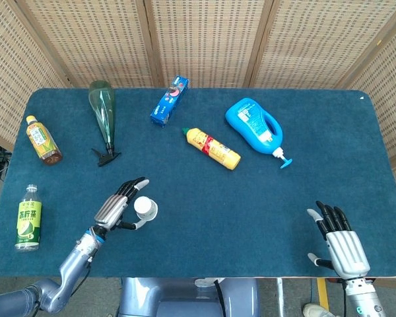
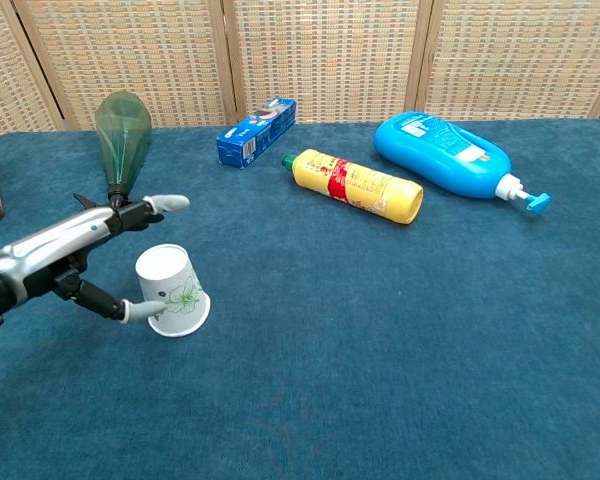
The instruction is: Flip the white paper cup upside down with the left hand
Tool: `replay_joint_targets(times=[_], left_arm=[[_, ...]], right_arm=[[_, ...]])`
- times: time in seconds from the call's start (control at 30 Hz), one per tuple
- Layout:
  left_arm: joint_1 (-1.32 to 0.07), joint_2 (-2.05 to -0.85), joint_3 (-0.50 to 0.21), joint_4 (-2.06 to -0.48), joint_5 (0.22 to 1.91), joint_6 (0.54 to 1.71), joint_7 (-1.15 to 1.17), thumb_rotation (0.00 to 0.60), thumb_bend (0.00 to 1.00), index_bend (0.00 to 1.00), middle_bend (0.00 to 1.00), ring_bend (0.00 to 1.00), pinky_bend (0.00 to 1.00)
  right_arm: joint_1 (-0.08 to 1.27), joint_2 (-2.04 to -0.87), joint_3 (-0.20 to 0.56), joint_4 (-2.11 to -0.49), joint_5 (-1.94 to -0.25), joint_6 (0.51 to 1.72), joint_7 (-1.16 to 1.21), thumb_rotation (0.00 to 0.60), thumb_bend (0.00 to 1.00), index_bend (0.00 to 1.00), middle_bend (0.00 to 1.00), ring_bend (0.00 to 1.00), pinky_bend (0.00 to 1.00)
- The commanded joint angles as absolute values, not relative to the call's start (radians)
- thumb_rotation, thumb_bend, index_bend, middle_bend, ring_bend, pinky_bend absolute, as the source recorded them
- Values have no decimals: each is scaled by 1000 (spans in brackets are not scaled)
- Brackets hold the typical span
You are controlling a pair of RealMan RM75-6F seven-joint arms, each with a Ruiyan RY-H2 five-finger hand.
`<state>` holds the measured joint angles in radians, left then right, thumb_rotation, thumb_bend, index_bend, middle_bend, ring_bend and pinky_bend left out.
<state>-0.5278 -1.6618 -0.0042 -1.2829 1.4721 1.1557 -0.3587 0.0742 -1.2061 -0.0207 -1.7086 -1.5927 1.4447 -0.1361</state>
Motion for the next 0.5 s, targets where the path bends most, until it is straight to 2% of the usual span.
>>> replay_joint_targets(times=[0.03,0.3,0.5], left_arm=[[-509,-1643,-19,-1301,1488,1207,-359,600,258,3,0,0,0],[-437,-1578,-40,-1346,1547,1411,-101,600,277,0,0,0,0],[-321,-1442,10,-1544,1515,1504,280,600,277,0,0,0,0]], right_arm=[[74,-1206,-20,-1708,-1592,1446,-137,600,76,0,0,0,0],[72,-1213,-11,-1692,-1589,1457,-159,600,76,0,0,0,0],[66,-1221,0,-1678,-1588,1478,-193,600,76,0,0,0,0]])
